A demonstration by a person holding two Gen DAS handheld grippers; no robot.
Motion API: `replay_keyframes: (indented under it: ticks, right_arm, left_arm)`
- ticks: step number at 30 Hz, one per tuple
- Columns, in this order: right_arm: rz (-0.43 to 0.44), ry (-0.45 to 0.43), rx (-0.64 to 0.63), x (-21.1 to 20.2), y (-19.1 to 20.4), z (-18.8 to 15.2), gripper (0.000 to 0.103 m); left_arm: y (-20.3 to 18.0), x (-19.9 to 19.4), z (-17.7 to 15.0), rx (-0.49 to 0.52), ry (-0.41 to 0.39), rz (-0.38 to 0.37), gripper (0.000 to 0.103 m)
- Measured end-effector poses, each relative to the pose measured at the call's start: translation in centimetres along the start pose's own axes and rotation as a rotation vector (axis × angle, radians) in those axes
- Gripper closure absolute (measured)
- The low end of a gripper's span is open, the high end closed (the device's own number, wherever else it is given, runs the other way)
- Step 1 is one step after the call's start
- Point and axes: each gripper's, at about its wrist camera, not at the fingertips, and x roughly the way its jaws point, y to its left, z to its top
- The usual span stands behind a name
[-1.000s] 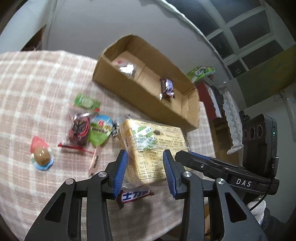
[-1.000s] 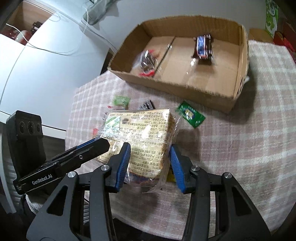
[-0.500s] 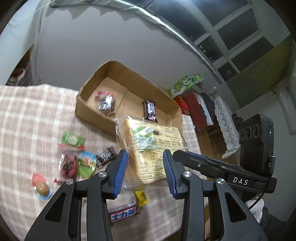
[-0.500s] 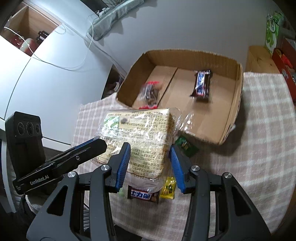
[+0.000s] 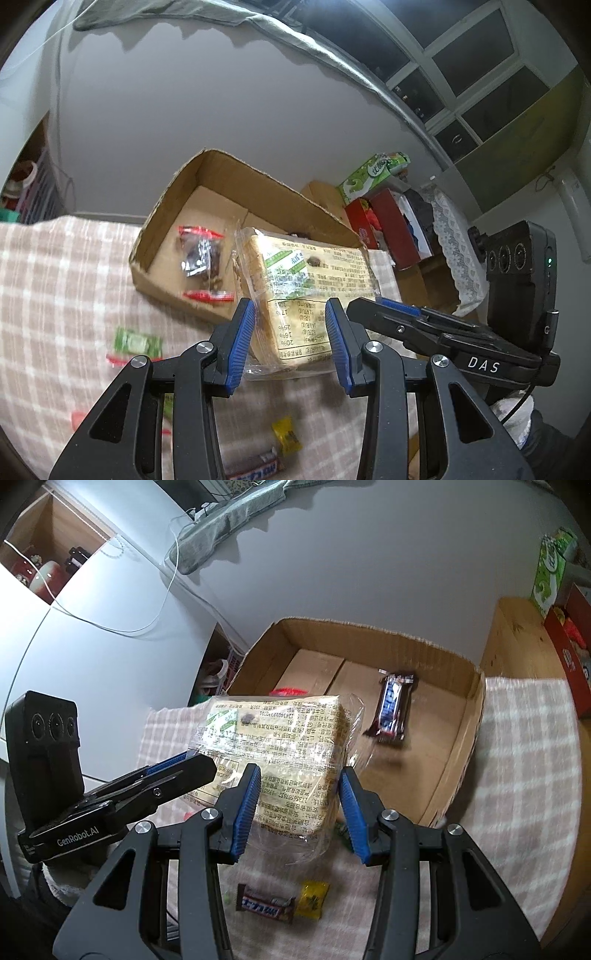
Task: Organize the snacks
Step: 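Carry the bread loaf into the box and open the right tool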
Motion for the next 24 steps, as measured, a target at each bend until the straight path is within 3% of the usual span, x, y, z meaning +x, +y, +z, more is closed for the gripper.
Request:
replay_keyframes:
  ticks: [10,24]
  right_arm:
    - [-0.03,0.01,-0.026,1.9,-0.6,2.9,0.057]
    - [-0.097,0.052,-0.023,4.0,-2.0,2.9,0.057]
  left_arm:
    - [0.5,2.1,1.9,0.014,0.016,0.029,0.066]
    - [1.7,2.4,2.2,0.034,0.019,0.083,0.066]
